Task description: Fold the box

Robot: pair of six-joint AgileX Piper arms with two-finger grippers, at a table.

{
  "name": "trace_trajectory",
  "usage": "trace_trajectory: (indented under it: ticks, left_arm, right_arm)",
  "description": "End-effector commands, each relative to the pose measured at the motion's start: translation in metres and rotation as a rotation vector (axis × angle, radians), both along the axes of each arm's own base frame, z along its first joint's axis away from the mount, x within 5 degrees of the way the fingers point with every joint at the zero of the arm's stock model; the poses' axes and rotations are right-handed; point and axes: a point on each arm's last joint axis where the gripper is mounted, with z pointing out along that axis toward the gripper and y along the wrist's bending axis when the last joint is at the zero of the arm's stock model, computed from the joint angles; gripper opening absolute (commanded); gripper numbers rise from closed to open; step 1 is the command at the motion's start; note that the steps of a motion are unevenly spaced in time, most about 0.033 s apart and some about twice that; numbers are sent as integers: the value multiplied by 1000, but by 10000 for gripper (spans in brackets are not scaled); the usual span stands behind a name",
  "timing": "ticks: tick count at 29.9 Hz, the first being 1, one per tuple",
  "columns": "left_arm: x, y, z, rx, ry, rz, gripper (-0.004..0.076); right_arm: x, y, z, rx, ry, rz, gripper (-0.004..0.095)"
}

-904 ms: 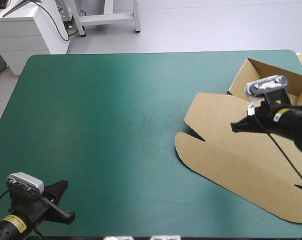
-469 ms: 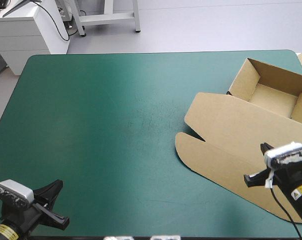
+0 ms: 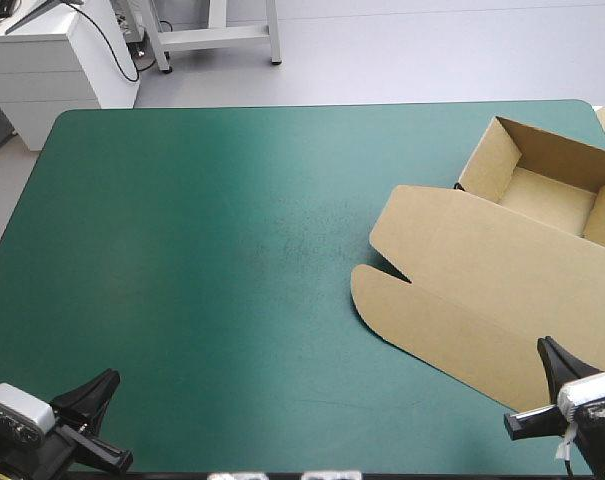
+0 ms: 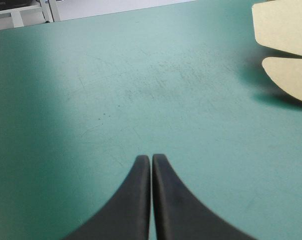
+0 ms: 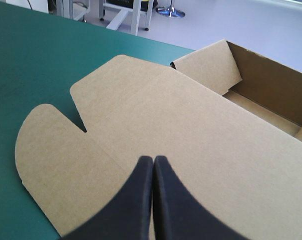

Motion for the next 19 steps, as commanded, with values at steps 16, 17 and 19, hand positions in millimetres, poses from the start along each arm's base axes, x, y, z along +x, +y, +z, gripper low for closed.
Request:
trace_trajectory:
  ticks: [16,17,19]
  left_arm:
    - [-2,1,13,-48,-98,-7,-8]
    - [-2,1,13,-48,-98,-7,-8]
    - [-2,1,13,-47,-99,-6,-8]
  right_arm:
    - [-19,0,-12,70,-74,17,-21]
    - [-18,0,-12,76,-78,19,-21]
    - [-17,0,-13,84,-79,23,-21]
